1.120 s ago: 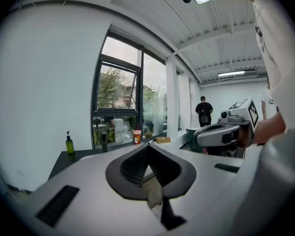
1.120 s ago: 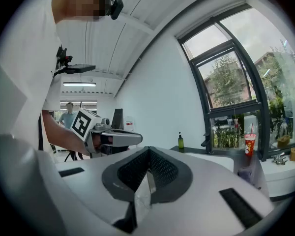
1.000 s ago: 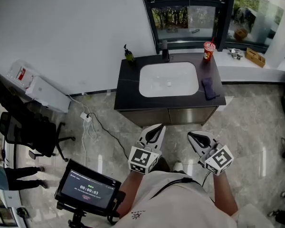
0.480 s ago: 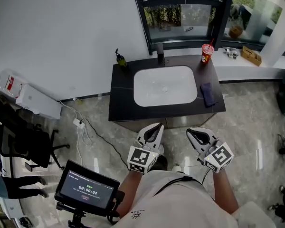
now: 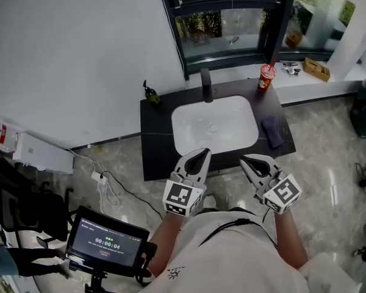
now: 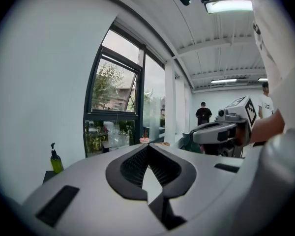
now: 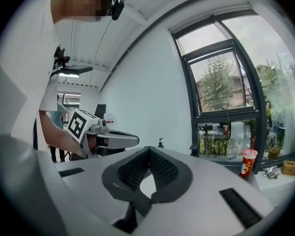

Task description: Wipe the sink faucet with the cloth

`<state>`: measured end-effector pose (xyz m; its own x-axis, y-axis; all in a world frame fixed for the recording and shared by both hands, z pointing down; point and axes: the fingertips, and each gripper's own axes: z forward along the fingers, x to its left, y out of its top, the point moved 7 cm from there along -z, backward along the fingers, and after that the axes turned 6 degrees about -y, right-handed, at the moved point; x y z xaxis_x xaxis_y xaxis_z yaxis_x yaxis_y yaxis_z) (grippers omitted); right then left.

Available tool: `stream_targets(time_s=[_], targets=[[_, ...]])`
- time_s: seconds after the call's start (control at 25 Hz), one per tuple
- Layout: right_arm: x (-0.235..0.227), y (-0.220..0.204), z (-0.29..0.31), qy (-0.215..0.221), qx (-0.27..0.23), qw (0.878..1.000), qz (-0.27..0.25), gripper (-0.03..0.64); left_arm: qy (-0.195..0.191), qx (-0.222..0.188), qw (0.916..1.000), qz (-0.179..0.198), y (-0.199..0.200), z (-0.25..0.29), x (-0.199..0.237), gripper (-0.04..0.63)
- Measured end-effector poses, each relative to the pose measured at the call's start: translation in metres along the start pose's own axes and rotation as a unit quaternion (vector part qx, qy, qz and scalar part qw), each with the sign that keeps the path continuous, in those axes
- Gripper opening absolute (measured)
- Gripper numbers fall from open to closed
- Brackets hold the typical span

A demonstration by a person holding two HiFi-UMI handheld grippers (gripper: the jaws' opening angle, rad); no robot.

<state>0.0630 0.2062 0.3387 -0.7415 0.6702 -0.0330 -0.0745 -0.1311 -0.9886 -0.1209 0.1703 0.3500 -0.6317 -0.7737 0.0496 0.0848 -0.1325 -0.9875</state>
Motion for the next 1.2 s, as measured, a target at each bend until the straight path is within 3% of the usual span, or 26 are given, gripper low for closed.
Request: stream_targets(time_s=[0.48, 1.2], targets=[[-0.03, -0.002, 0.054, -0.022, 0.013, 0.999, 0.019, 0.005, -0.014, 0.012, 0.9997, -0.016, -0.005, 0.029, 0.055, -0.005], [-0.104, -0.003, 0.114, 0.057, 0.025, 0.998, 0.014, 0.005, 0.015, 0.036, 0.9991, -0.017, 0.004, 0.107, 0.079, -0.005]])
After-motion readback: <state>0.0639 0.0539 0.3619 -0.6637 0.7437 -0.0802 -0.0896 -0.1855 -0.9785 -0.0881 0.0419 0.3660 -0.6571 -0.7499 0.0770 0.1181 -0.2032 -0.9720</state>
